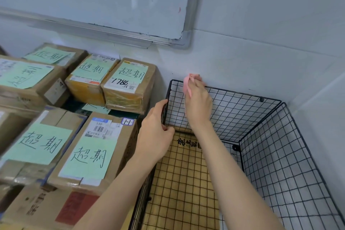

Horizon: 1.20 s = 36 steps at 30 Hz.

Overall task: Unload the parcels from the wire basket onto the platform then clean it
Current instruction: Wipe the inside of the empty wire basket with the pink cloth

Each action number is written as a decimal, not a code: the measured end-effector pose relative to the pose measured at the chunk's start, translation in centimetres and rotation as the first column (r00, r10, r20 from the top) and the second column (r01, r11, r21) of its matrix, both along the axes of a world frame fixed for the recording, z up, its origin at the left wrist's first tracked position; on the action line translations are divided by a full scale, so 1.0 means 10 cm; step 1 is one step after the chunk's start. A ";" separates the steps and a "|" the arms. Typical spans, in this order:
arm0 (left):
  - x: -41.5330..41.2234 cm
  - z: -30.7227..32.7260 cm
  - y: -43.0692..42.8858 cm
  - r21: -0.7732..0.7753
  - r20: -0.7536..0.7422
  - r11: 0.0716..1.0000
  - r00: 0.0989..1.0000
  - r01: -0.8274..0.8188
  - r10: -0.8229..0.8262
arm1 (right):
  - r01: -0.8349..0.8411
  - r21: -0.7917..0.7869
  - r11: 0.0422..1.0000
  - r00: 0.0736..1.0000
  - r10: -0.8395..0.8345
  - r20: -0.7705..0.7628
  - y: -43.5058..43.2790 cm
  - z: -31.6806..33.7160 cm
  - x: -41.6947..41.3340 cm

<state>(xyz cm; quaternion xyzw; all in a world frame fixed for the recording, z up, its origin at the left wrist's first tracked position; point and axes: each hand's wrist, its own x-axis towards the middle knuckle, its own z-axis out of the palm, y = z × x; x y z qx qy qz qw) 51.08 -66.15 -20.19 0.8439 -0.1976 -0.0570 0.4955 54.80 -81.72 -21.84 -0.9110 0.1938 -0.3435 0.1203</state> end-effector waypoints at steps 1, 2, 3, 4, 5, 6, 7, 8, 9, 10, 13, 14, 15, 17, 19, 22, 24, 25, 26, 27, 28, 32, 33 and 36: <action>0.00 0.00 -0.01 -0.002 0.000 1.000 1.000 -0.001 0.001 | 0.047 0.013 0.999 0.999 -0.047 0.001 0.01 -0.01 0.01; 0.00 -0.01 -0.01 -0.002 0.004 1.000 1.000 0.001 -0.001 | 0.081 0.041 0.996 0.997 -0.082 0.009 0.06 -0.02 0.05; 0.01 -0.01 -0.02 -0.002 0.007 1.000 1.000 0.001 -0.001 | 0.086 0.075 0.993 0.996 -0.088 0.024 0.14 -0.01 0.11; 0.01 -0.01 -0.02 -0.004 0.009 1.000 1.000 0.003 -0.003 | 0.059 0.100 0.993 0.997 -0.063 0.045 0.21 0.00 0.17; 0.01 -0.02 -0.02 -0.007 0.012 1.000 1.000 0.006 -0.006 | 0.010 0.105 0.994 0.998 -0.016 0.056 0.28 0.01 0.22; 0.02 -0.02 -0.02 -0.009 0.014 1.000 1.000 0.007 -0.007 | -0.036 0.089 0.995 0.998 0.032 0.048 0.31 0.01 0.24; 0.02 -0.02 -0.01 -0.009 0.017 1.000 1.000 0.006 -0.006 | -0.064 0.059 0.996 0.998 0.063 0.020 0.30 0.02 0.23; 0.01 -0.01 0.00 -0.008 0.015 1.000 1.000 0.005 -0.005 | -0.069 0.025 0.997 0.997 0.069 -0.017 0.26 0.04 0.21; 0.01 -0.01 0.00 -0.010 0.012 1.000 1.000 0.005 -0.005 | -0.053 -0.004 0.999 0.997 0.052 -0.058 0.20 0.06 0.17; 0.00 -0.01 0.01 -0.011 0.008 1.000 1.000 0.006 -0.006 | -0.011 -0.026 1.000 0.996 0.009 -0.090 0.13 0.07 0.13; -0.01 0.01 0.01 -0.010 -0.002 1.000 1.000 0.007 -0.007 | 0.147 -0.021 0.989 0.981 -0.148 -0.128 0.01 0.10 0.09; -0.01 0.00 0.01 -0.010 -0.001 1.000 1.000 0.005 -0.005 | 0.169 -0.020 0.985 0.976 -0.170 -0.139 0.02 0.10 0.11; 0.00 0.00 0.01 -0.008 0.000 1.000 1.000 0.004 -0.004 | 0.180 -0.028 0.983 0.972 -0.182 -0.149 0.05 0.10 0.16; 0.00 0.00 -0.01 -0.008 0.000 1.000 1.000 0.007 -0.007 | 0.172 -0.035 0.985 0.972 -0.175 -0.157 0.10 0.09 0.24; -0.01 0.00 -0.04 -0.001 0.008 1.000 1.000 0.017 -0.017 | 0.104 -0.044 0.994 0.979 -0.110 -0.172 0.12 0.10 0.29; -0.01 0.01 -0.05 0.018 0.016 1.000 1.000 0.019 -0.020 | -0.019 -0.097 0.995 0.978 -0.001 -0.207 0.10 0.14 0.32; -0.01 0.03 -0.02 0.037 0.016 0.999 1.000 0.020 -0.020 | -0.049 -0.145 0.988 0.969 0.012 -0.248 0.06 0.21 0.31; -0.02 0.04 -0.01 0.043 0.013 0.999 1.000 0.021 -0.021 | -0.049 -0.164 0.985 0.963 0.003 -0.271 0.01 0.24 0.29; -0.03 0.05 0.00 0.045 0.010 0.999 1.000 0.025 -0.026 | -0.037 -0.184 0.982 0.957 -0.018 -0.289 -0.04 0.27 0.26; -0.04 0.06 0.00 0.046 0.006 0.998 0.999 0.032 -0.033 | -0.015 -0.203 0.979 0.951 -0.049 -0.304 -0.08 0.30 0.23; -0.05 0.06 0.01 0.047 0.005 0.998 0.999 0.037 -0.038 | 0.012 -0.218 0.976 0.945 -0.082 -0.317 -0.12 0.32 0.20; -0.03 0.04 0.00 0.038 -0.009 0.999 0.999 0.038 -0.038 | 0.021 -0.226 0.974 0.898 -0.117 -0.423 -0.01 0.39 0.26; -0.03 0.04 -0.02 0.030 -0.010 0.999 0.999 0.040 -0.040 | 0.001 -0.216 0.976 0.893 -0.098 -0.440 0.03 0.40 0.31; -0.01 0.03 -0.03 0.029 -0.004 0.999 0.999 0.038 -0.038 | -0.063 -0.182 0.981 0.891 -0.027 -0.452 0.08 0.42 0.39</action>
